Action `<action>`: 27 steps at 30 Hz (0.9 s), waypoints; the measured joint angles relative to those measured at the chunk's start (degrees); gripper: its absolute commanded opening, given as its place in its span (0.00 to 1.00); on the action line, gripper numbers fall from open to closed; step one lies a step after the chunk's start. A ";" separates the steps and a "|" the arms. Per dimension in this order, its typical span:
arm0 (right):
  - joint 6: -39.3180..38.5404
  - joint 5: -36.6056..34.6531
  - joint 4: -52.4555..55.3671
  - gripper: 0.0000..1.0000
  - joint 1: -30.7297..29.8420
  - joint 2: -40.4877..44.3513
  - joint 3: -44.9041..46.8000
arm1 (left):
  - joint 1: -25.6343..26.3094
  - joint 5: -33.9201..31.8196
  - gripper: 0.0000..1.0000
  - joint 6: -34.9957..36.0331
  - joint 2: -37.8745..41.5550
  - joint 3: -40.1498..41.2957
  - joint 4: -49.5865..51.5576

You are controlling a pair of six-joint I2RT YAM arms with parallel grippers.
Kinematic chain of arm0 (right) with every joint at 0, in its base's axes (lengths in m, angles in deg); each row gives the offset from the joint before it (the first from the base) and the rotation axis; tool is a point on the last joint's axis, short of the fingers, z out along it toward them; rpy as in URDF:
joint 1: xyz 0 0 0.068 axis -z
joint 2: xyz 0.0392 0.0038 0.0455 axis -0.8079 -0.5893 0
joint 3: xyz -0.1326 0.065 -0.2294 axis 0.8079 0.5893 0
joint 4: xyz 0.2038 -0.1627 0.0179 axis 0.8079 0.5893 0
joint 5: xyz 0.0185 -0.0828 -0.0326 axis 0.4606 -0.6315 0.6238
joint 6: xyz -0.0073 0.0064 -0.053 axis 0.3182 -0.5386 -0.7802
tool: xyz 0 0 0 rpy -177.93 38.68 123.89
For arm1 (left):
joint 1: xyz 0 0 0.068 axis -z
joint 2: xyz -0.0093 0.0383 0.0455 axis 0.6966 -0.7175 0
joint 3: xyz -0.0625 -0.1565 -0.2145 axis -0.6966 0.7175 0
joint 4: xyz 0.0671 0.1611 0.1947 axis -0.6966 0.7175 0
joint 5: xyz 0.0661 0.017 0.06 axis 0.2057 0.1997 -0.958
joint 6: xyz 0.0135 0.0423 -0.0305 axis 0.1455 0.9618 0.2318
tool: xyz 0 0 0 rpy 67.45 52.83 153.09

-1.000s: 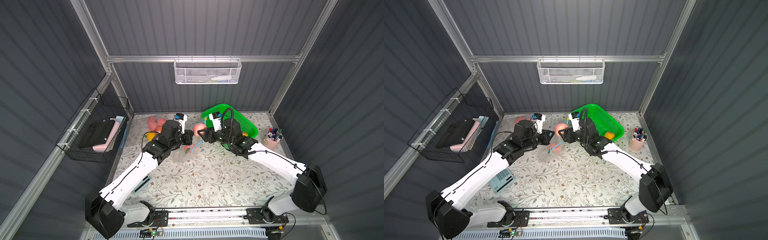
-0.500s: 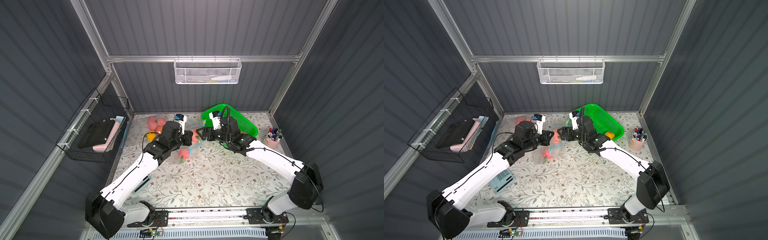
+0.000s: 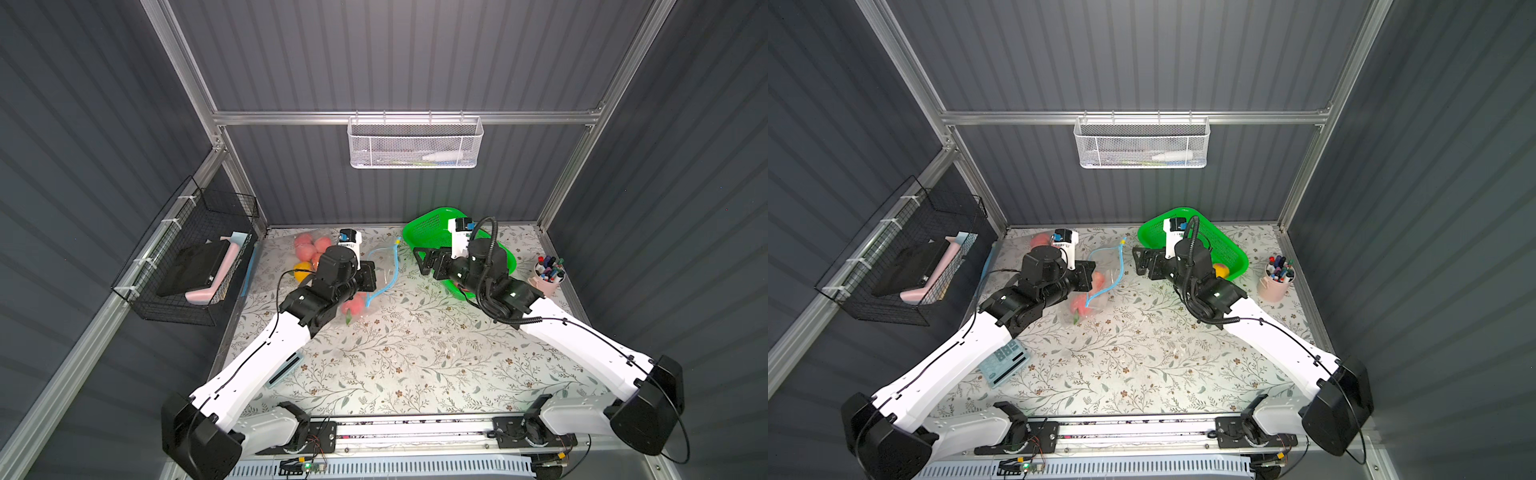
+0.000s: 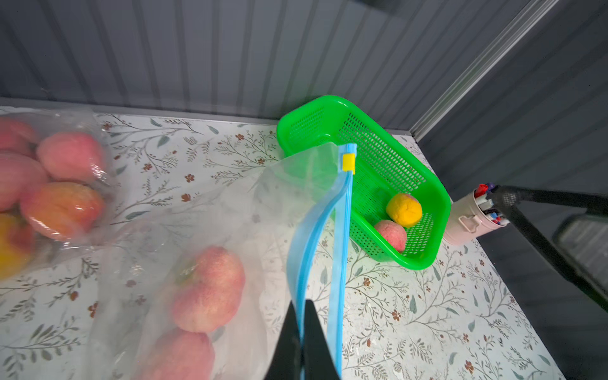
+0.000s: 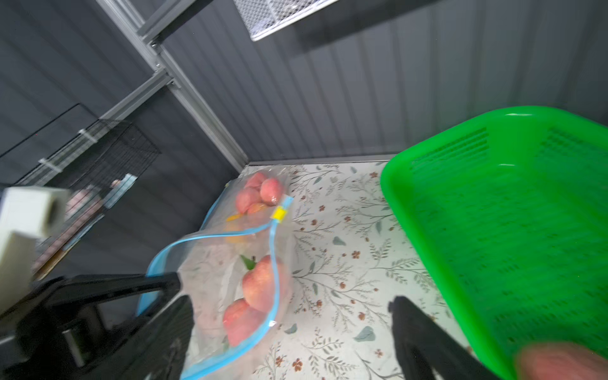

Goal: Place the peach in a zip-top bag and seal the zipper
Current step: Pick up the peach from the basket.

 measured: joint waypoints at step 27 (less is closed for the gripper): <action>0.09 -7.54 14.78 0.96 16.46 -17.84 -2.19 | -0.02 -9.75 0.00 8.13 -0.20 -14.97 16.35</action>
